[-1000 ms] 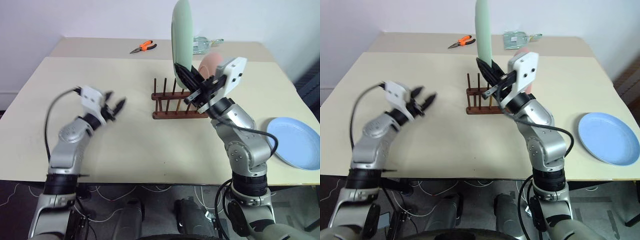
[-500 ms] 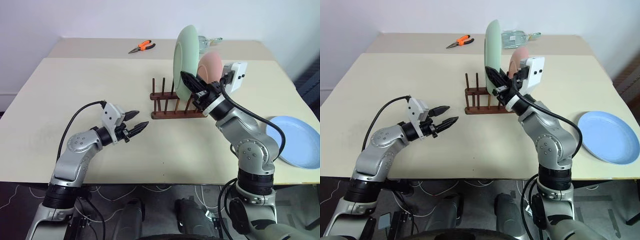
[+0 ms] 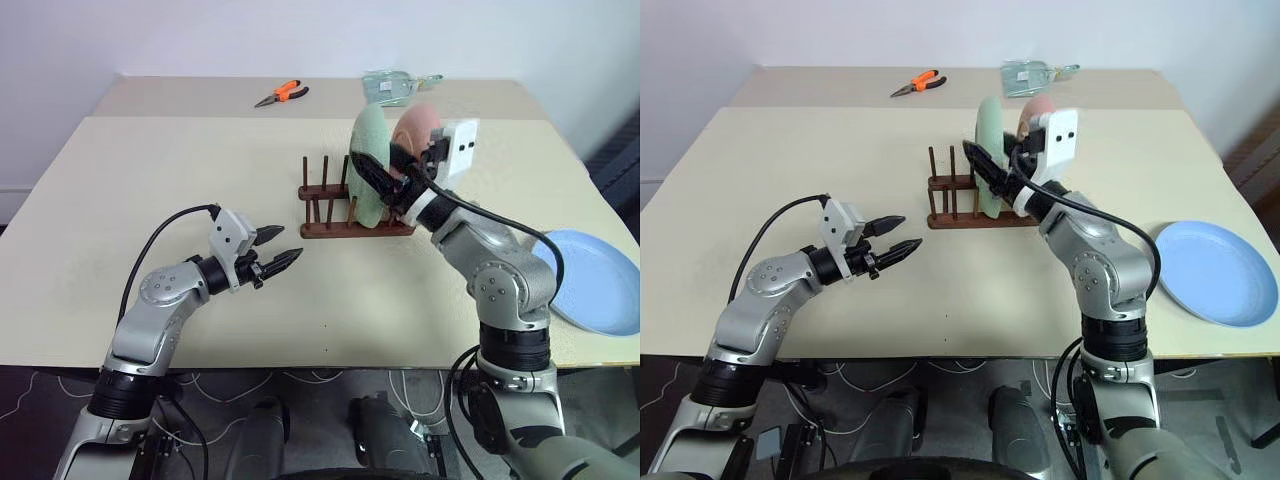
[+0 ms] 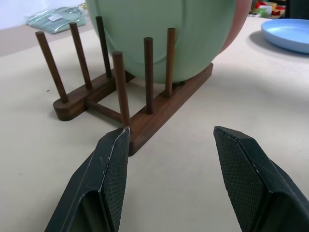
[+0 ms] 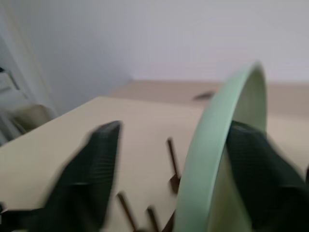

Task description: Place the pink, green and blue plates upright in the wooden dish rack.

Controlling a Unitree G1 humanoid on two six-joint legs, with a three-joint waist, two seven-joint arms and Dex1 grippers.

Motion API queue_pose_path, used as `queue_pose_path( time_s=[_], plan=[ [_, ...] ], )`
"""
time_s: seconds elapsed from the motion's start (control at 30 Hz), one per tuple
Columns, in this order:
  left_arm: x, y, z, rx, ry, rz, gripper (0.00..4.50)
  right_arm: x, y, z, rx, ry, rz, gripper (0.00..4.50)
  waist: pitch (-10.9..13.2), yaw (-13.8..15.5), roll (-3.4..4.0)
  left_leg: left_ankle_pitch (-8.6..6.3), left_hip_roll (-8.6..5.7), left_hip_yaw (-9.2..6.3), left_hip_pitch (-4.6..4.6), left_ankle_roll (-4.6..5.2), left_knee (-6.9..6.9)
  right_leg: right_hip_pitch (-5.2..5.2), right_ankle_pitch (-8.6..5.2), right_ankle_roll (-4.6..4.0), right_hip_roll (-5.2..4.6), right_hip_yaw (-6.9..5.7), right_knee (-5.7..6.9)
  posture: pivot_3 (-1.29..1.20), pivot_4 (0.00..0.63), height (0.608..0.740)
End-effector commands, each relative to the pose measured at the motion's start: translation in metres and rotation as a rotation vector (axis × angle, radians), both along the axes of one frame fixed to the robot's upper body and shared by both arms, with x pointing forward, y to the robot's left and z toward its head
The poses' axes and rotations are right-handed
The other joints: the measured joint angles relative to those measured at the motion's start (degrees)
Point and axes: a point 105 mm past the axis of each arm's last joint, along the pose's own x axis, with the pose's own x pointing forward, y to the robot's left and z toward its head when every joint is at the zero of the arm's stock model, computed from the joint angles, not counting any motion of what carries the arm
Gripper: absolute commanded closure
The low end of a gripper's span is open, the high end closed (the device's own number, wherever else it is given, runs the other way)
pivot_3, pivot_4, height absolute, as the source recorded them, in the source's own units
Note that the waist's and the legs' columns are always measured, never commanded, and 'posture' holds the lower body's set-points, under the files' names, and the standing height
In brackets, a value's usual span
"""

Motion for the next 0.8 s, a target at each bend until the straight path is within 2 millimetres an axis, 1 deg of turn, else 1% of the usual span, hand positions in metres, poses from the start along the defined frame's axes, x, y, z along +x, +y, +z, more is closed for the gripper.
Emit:
queue_pose_path(
  time_s=[0.03,0.1,0.13,0.17,0.2,0.23,0.27,0.33,0.37,0.4,0.43,0.47,0.53,0.57,0.6,0.67,0.73,0.8],
  plan=[
    [-0.003,-0.005,0.011,-0.006,-0.046,-0.021,1.67,-0.011,0.004,0.027,-0.079,-0.178,0.017,0.90,0.0,0.0,0.00,0.00,0.00,0.00,0.00,0.00,0.00,0.00,0.00,0.00,-0.01,0.00,-0.01,0.00,0.150,0.740],
    [-0.003,-0.006,0.011,-0.005,-0.045,-0.024,1.67,-0.013,0.001,0.037,-0.114,-0.243,-0.008,0.90,0.0,0.0,0.00,0.00,0.00,0.00,0.00,0.00,0.00,0.01,0.00,0.00,-0.01,0.00,-0.01,0.00,0.150,0.740],
    [-0.003,-0.006,0.011,-0.005,-0.046,-0.024,1.67,-0.015,-0.004,0.046,-0.136,-0.298,-0.035,0.90,0.0,0.0,0.00,0.00,0.00,0.01,0.00,0.00,0.00,0.01,0.00,0.00,-0.01,0.00,-0.01,0.00,0.150,0.740],
    [-0.003,-0.006,0.011,-0.004,-0.045,-0.023,1.67,-0.016,-0.013,0.058,-0.157,-0.354,-0.075,0.90,0.0,0.0,0.00,0.00,0.00,0.01,-0.01,0.00,0.01,0.01,0.00,0.00,-0.01,0.00,-0.01,0.00,0.150,0.740],
    [-0.002,-0.006,0.011,-0.002,-0.048,-0.021,1.67,-0.017,-0.027,0.071,-0.149,-0.388,-0.114,0.90,0.0,0.1,0.02,0.00,-0.01,0.01,-0.01,0.00,0.01,0.00,0.00,0.00,-0.01,0.00,-0.01,0.00,0.150,0.740],
    [-0.001,-0.005,0.012,0.001,-0.052,-0.018,1.67,-0.017,-0.045,0.081,-0.125,-0.398,-0.163,0.90,0.0,0.2,0.03,0.00,-0.01,0.01,-0.02,0.00,0.02,0.00,0.00,0.01,-0.02,0.00,-0.01,0.00,0.150,0.740],
    [-0.001,-0.005,0.012,0.002,-0.053,-0.017,1.67,-0.015,-0.065,0.087,-0.105,-0.388,-0.231,0.90,0.0,0.3,0.03,0.00,-0.02,0.01,-0.04,0.00,0.03,0.00,0.00,0.00,-0.03,0.00,-0.02,0.00,0.150,0.740],
    [-0.001,-0.006,0.011,0.004,-0.049,-0.025,1.67,-0.014,-0.102,0.091,-0.052,-0.362,-0.343,0.35,0.0,0.6,0.00,0.00,-0.02,-0.02,-0.05,0.00,0.03,0.04,0.00,0.01,-0.03,-0.01,-0.05,0.00,0.150,0.740],
    [-0.001,-0.008,0.010,0.008,-0.045,-0.036,1.67,-0.016,-0.124,0.090,-0.035,-0.344,-0.414,0.06,0.0,0.6,-0.01,0.00,-0.03,-0.02,-0.04,0.01,0.02,0.06,0.00,0.01,-0.03,-0.01,-0.07,0.00,0.150,0.740],
    [-0.001,-0.010,0.008,0.011,-0.040,-0.048,1.67,-0.019,-0.142,0.087,-0.027,-0.328,-0.469,0.06,0.0,0.6,-0.01,-0.01,-0.03,-0.02,-0.04,0.02,0.02,0.08,-0.01,0.00,-0.04,-0.01,-0.09,0.00,0.150,0.740],
    [-0.001,-0.013,0.006,0.018,-0.036,-0.065,1.67,-0.021,-0.157,0.078,-0.043,-0.288,-0.524,0.06,0.0,0.7,-0.03,-0.01,-0.03,-0.02,-0.04,0.02,0.02,0.10,-0.01,-0.01,-0.04,-0.01,-0.10,0.00,0.150,0.740],
    [-0.001,-0.016,0.005,0.024,-0.034,-0.080,1.67,-0.023,-0.168,0.066,-0.079,-0.239,-0.562,0.06,0.0,0.6,-0.03,-0.02,-0.04,-0.02,-0.04,0.03,0.02,0.12,-0.05,-0.08,-0.05,-0.01,-0.12,0.00,0.150,0.740],
    [0.000,-0.023,0.002,0.026,-0.029,-0.111,1.67,-0.026,-0.186,0.025,-0.288,-0.114,-0.645,0.06,0.0,0.5,0.00,-0.02,-0.05,0.01,-0.04,0.04,0.02,0.12,-0.08,-0.12,-0.06,0.00,-0.11,0.00,0.150,0.740],
    [0.000,-0.026,0.001,0.029,-0.027,-0.126,1.67,-0.030,-0.196,0.001,-0.374,-0.034,-0.684,0.06,0.0,0.5,0.03,-0.02,-0.05,0.01,-0.02,0.04,0.03,0.11,-0.09,-0.13,-0.05,0.01,-0.10,0.00,0.150,0.740],
    [0.001,-0.029,0.001,0.033,-0.028,-0.140,1.67,-0.034,-0.204,-0.019,-0.435,0.032,-0.715,0.06,0.0,0.4,0.04,-0.03,-0.05,0.03,-0.03,0.05,0.02,0.10,-0.09,-0.12,-0.06,0.02,-0.08,0.00,0.150,0.740],
    [0.002,-0.035,-0.001,0.039,-0.032,-0.163,1.67,-0.046,-0.215,-0.052,-0.517,0.150,-0.748,0.06,0.0,0.1,0.15,-0.02,-0.04,0.03,0.00,0.05,0.02,0.10,-0.10,-0.12,-0.04,0.03,-0.06,0.00,0.150,0.740],
    [0.003,-0.040,-0.001,0.042,-0.034,-0.188,1.67,-0.059,-0.221,-0.082,-0.602,0.255,-0.767,0.06,-0.1,-0.1,0.26,-0.02,-0.04,0.12,0.03,0.05,0.05,0.07,-0.09,-0.11,-0.03,0.12,-0.02,0.00,0.150,0.740],
    [0.003,-0.042,-0.001,0.040,-0.034,-0.206,1.67,-0.067,-0.224,-0.097,-0.650,0.306,-0.785,0.06,-0.1,-0.2,0.30,-0.02,-0.04,0.13,0.06,0.06,0.07,0.08,-0.10,-0.11,-0.01,0.16,-0.02,0.00,0.150,0.740]
  ],
)
